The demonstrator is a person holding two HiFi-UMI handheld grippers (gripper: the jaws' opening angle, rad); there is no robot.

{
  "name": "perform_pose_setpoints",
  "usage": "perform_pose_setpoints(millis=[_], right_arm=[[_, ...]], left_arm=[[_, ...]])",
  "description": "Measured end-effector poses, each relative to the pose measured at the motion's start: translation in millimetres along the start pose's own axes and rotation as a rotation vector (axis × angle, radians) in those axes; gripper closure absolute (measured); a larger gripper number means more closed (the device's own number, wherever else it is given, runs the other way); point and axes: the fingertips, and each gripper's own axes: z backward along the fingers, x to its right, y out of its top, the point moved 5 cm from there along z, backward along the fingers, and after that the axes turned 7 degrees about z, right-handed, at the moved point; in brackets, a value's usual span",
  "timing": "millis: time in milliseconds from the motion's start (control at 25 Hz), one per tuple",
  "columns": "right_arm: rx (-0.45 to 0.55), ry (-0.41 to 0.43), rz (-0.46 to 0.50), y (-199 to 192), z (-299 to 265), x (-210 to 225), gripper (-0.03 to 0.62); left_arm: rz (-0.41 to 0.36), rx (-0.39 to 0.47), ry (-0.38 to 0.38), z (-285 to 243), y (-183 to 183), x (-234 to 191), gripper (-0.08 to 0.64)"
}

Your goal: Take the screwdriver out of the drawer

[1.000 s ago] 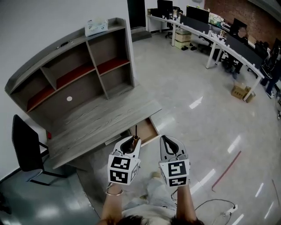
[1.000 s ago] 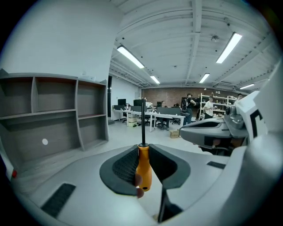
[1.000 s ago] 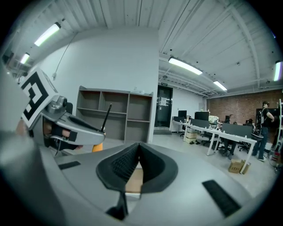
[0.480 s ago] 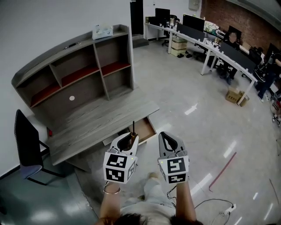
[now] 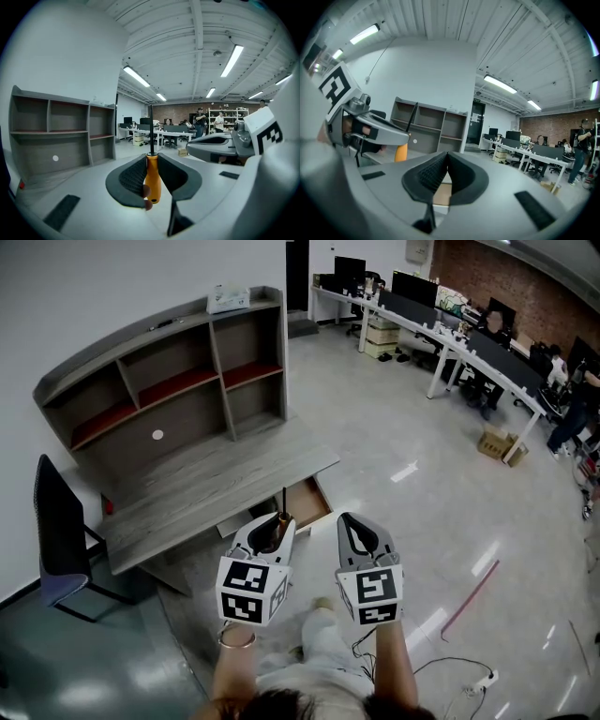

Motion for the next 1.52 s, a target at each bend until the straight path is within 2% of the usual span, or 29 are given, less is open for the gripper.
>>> perform_pose_setpoints(millis=[640, 1520], right_arm=[[0.029, 0.008, 0.032, 9.8, 37.0, -19.5, 0.566], [0.054, 0.014, 0.056, 28.1, 49.3, -27.9, 0.566]], left_arm=[[0.001, 0.05, -0.001, 43.3, -0.2, 17.4, 0.477], [0.012, 0.07, -0.009, 61.8, 0.1, 19.5, 0.477]])
